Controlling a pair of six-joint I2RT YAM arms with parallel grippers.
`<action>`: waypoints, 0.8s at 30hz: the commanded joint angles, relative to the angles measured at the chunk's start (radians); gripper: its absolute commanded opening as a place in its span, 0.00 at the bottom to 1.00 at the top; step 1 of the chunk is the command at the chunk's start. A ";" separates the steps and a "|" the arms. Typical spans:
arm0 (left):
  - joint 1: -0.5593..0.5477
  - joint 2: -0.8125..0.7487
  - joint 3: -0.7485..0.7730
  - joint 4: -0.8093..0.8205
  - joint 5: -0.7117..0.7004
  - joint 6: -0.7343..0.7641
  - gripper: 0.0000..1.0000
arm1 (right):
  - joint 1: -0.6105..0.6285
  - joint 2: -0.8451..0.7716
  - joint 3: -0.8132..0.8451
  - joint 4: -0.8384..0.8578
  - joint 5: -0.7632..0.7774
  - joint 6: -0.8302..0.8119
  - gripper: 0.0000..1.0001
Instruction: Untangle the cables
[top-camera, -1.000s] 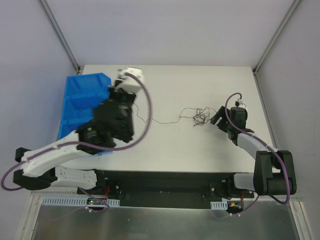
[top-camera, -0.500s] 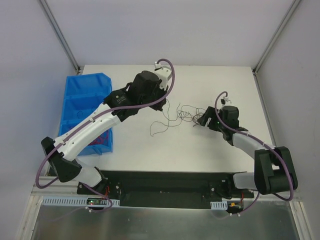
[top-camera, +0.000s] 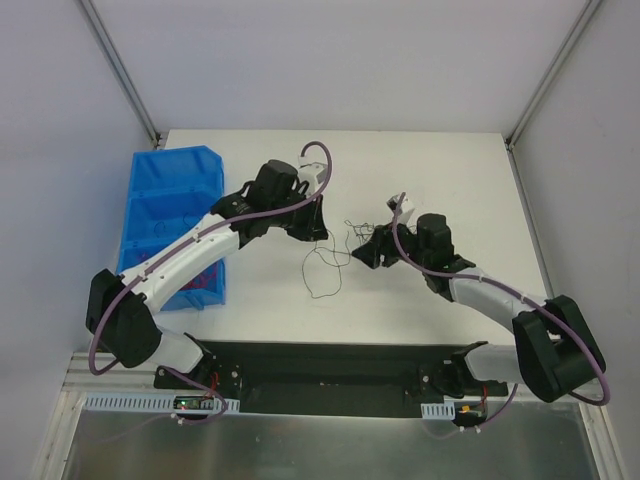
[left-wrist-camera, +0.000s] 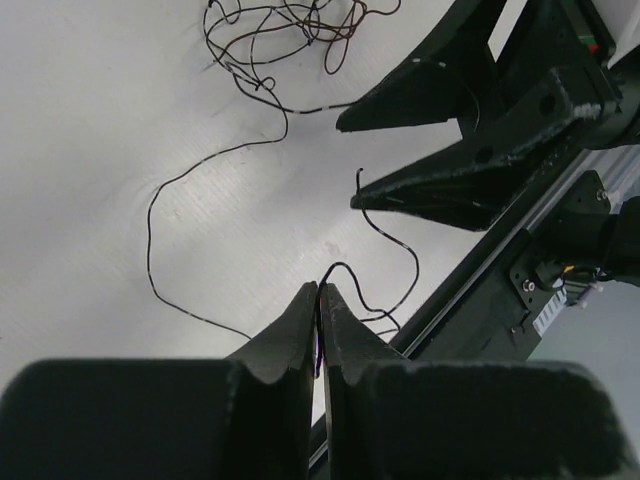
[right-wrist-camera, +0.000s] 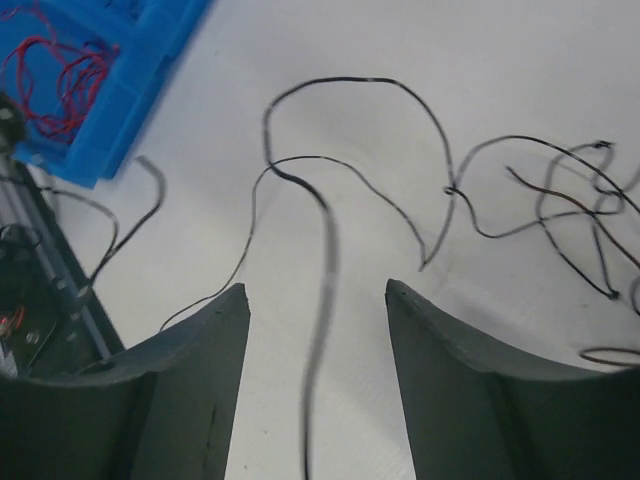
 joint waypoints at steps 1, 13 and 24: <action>0.011 -0.061 -0.038 0.076 0.073 0.031 0.07 | 0.049 -0.030 0.036 0.112 -0.140 -0.098 0.53; 0.013 -0.024 -0.137 0.076 -0.016 -0.044 0.00 | 0.109 0.011 0.079 0.143 -0.337 -0.092 0.08; 0.020 -0.193 -0.157 -0.023 -0.153 -0.062 0.00 | 0.222 -0.154 0.108 -0.105 -0.064 -0.204 0.86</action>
